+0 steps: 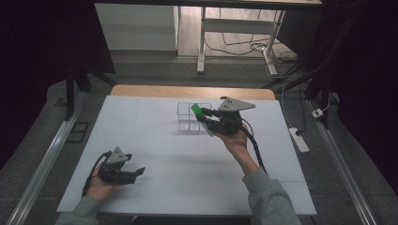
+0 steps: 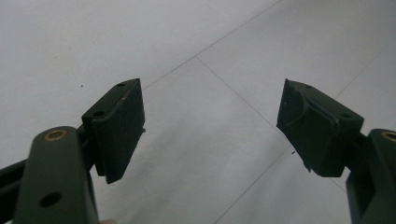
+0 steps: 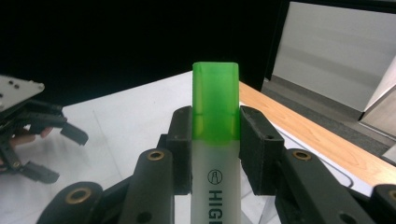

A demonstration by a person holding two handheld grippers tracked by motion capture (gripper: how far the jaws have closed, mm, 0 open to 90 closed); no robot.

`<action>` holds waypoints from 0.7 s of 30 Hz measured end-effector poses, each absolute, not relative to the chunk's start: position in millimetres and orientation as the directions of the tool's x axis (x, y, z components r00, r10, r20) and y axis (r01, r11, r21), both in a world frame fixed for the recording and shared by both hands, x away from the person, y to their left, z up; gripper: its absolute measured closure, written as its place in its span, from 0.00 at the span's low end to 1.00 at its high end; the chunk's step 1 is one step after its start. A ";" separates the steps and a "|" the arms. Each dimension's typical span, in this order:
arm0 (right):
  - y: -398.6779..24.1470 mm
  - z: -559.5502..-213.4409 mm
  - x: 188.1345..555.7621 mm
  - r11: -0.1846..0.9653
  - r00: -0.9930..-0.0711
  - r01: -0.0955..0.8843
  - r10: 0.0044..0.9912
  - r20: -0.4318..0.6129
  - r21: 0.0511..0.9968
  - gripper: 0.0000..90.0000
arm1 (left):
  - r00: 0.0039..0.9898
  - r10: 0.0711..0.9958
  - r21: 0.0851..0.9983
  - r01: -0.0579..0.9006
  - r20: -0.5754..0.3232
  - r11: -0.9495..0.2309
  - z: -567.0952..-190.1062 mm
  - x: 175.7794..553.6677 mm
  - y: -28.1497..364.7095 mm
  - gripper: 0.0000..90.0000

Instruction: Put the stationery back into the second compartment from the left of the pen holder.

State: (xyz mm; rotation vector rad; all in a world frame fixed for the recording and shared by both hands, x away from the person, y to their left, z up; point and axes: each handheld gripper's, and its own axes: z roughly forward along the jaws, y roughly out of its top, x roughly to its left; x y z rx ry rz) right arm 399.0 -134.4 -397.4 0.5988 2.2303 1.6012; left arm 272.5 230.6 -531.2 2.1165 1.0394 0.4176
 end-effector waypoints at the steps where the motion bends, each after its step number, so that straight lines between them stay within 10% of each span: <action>1: -134.4 -397.4 399.0 0.280 -0.857 0.144 0.514 -0.022 0.949 0.73 | 0.621 0.784 0.732 0.547 -0.028 -0.407 -531.2 272.5 230.6 0.26; 21: -134.5 -389.2 417.8 0.230 -0.839 0.142 0.543 -0.006 0.963 0.73 | 0.620 0.784 0.731 0.549 -0.031 -0.405 -531.5 272.8 230.6 0.26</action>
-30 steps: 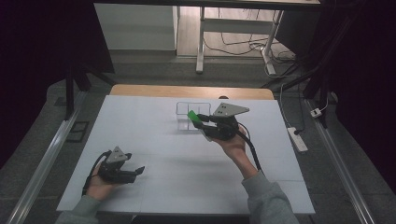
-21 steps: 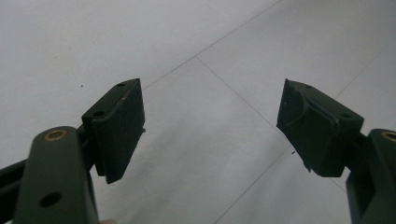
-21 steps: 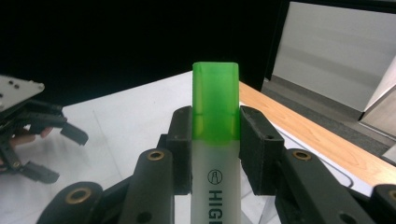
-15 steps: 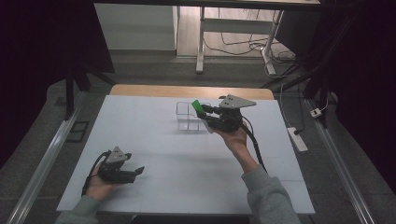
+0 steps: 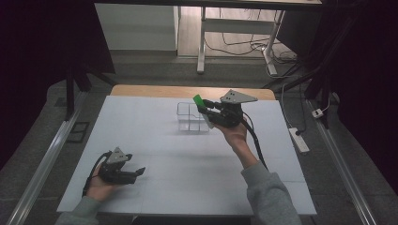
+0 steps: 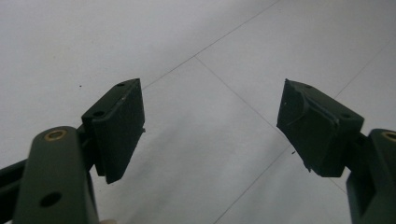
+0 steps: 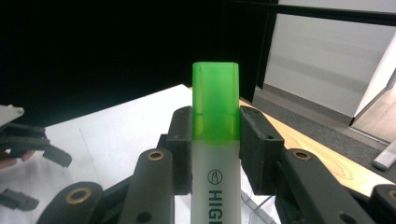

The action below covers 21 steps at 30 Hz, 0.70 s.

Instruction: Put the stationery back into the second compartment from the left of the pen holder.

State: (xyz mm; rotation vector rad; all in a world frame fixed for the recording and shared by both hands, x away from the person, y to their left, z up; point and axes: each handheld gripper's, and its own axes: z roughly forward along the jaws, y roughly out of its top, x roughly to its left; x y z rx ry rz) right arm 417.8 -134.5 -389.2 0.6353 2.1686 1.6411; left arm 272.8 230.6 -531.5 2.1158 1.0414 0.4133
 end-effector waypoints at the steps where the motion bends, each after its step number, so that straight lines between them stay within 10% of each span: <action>1: -134.5 -389.2 417.8 0.230 -0.839 0.142 0.543 -0.006 0.963 0.73 | 0.621 0.783 0.731 0.549 -0.031 -0.406 -531.5 272.9 230.7 0.26; 21: -120.5 -395.5 448.1 0.221 -0.820 0.173 0.572 0.016 0.960 0.73 | 0.627 0.778 0.726 0.551 -0.035 -0.411 -532.0 273.2 230.6 0.26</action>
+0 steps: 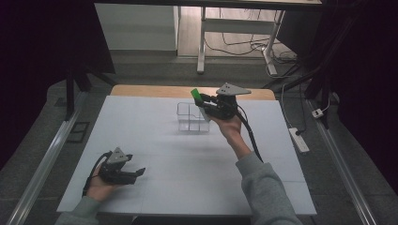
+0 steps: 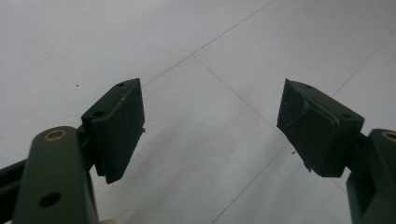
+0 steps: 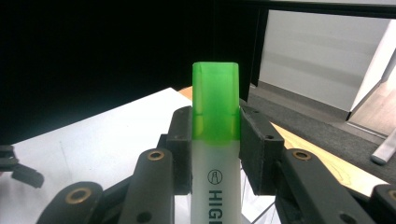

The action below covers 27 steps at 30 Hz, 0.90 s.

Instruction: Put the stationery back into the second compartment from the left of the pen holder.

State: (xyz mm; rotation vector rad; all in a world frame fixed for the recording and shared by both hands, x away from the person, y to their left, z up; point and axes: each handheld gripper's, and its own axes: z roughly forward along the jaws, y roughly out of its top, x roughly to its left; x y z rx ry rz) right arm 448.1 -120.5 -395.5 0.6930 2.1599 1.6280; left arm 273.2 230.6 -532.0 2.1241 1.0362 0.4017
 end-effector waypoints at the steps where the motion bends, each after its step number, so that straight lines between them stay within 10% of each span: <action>1: -119.2 -396.5 450.0 0.218 -0.819 0.175 0.574 0.019 0.960 0.73 | 0.627 0.778 0.725 0.552 -0.036 -0.411 -532.2 273.3 230.6 0.26; 27: -101.7 -406.0 493.4 0.164 -0.785 0.215 0.616 0.070 0.963 0.73 | 0.631 0.775 0.727 0.548 -0.035 -0.413 -531.7 271.6 231.1 0.26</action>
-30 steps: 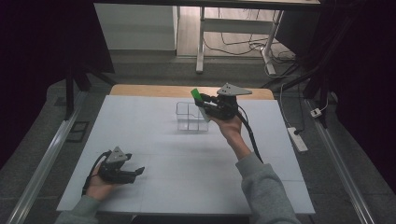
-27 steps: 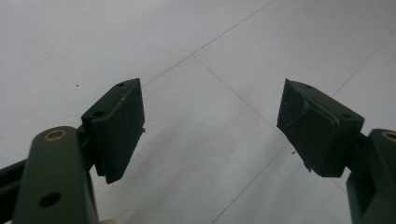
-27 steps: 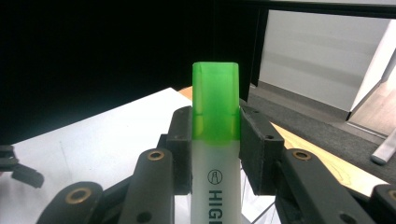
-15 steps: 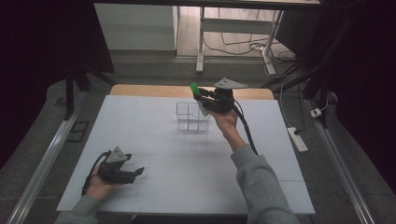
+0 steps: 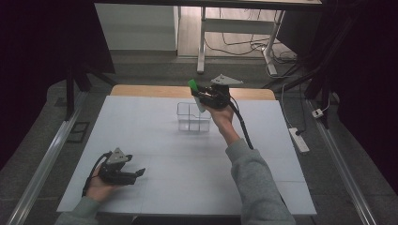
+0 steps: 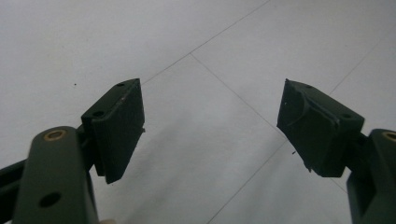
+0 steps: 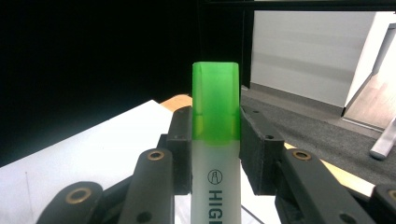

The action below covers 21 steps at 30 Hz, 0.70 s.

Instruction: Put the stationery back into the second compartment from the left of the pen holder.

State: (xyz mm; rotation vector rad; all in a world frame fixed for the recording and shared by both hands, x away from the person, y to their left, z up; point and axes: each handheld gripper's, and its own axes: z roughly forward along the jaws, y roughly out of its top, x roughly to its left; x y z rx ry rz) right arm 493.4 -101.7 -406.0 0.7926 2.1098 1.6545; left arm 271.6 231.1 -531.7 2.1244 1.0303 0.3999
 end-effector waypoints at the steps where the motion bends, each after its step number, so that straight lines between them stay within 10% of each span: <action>1: -100.8 -406.5 494.6 0.164 -0.786 0.213 0.614 0.070 0.963 0.73 | 0.630 0.775 0.727 0.548 -0.034 -0.413 -531.7 271.5 231.3 0.26; 21: -83.7 -431.9 516.1 0.137 -0.778 0.265 0.615 0.128 0.954 0.72 | 0.627 0.778 0.723 0.554 -0.036 -0.412 -533.4 271.1 233.6 0.26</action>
